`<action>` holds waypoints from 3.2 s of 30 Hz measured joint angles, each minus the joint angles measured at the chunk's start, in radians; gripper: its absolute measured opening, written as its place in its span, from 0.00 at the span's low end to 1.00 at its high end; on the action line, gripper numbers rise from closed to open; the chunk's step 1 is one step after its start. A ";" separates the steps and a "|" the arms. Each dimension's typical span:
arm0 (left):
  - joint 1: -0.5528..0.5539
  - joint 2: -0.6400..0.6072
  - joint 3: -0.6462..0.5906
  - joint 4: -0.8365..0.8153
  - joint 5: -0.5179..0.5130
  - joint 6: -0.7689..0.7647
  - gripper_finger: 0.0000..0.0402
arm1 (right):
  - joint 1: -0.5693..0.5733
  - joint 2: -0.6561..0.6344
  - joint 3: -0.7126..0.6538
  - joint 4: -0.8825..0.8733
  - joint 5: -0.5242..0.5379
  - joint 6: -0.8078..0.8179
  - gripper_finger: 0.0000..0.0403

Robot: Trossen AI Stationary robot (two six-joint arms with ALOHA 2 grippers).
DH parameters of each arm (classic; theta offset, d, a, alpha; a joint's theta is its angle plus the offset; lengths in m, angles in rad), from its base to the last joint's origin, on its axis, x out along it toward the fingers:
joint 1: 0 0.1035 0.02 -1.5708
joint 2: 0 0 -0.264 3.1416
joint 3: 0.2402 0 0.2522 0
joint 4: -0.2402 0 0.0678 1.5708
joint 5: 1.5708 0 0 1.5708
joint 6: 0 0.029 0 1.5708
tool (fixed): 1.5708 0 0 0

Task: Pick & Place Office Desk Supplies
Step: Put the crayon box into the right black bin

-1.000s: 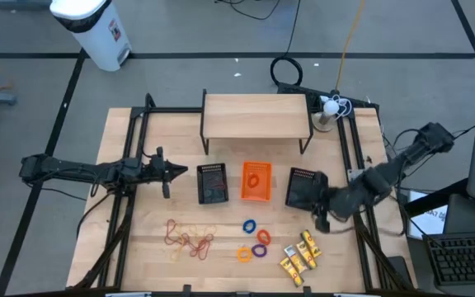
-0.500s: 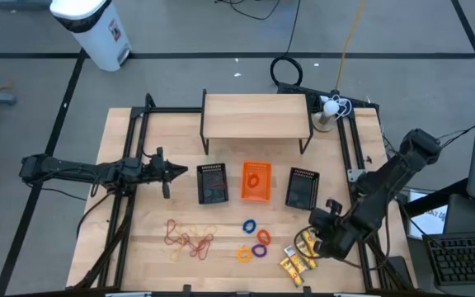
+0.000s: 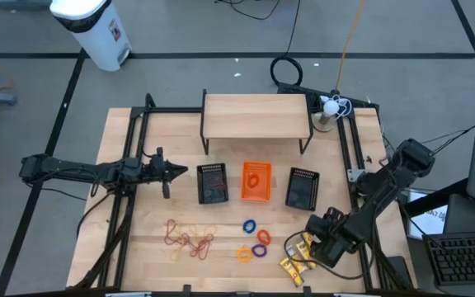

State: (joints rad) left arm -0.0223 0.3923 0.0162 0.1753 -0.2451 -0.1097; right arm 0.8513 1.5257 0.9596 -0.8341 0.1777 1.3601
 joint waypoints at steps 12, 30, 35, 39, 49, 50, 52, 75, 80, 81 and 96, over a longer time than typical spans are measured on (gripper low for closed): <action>0.000 0.000 0.000 0.000 0.000 0.000 0.05 | 0.000 0.020 -0.085 0.172 -0.039 -0.023 0.70; 0.000 0.000 0.000 0.000 0.000 0.002 0.05 | 0.002 -0.125 -0.101 0.072 -0.055 -0.045 0.70; 0.000 0.000 0.000 0.000 0.000 0.002 0.05 | 0.019 -0.161 -0.101 0.075 -0.055 0.028 0.70; 0.000 0.000 0.000 -0.005 -0.001 0.002 0.05 | 0.024 -0.135 -0.101 0.087 -0.105 0.088 0.70; 0.000 0.000 0.000 -0.023 -0.001 0.002 0.05 | 0.028 -0.019 -0.101 0.180 -0.157 0.083 0.70; 0.000 0.000 0.000 -0.024 -0.001 0.002 0.05 | 0.028 -0.009 -0.101 0.176 -0.157 0.083 0.71; 0.000 0.000 0.000 -0.024 -0.001 0.002 0.05 | 0.028 0.008 -0.101 0.170 -0.157 0.076 0.71; 0.000 0.000 0.000 -0.022 -0.001 0.001 0.05 | 0.020 -0.033 -0.161 0.261 -0.076 -0.180 0.31; 0.000 0.000 0.000 -0.022 -0.001 0.001 0.05 | 0.021 -0.070 -0.160 0.291 -0.040 -0.230 0.19; 0.000 0.000 0.000 -0.022 -0.001 0.001 0.05 | 0.021 -0.079 -0.160 0.290 -0.024 -0.236 0.18; 0.000 0.000 0.000 -0.022 -0.001 0.001 0.05 | 0.027 -0.315 -0.188 0.649 0.240 -0.726 0.20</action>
State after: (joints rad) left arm -0.0221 0.3927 0.0162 0.1537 -0.2463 -0.1085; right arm 0.8786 1.2111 0.7711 -0.1849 0.4179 0.6339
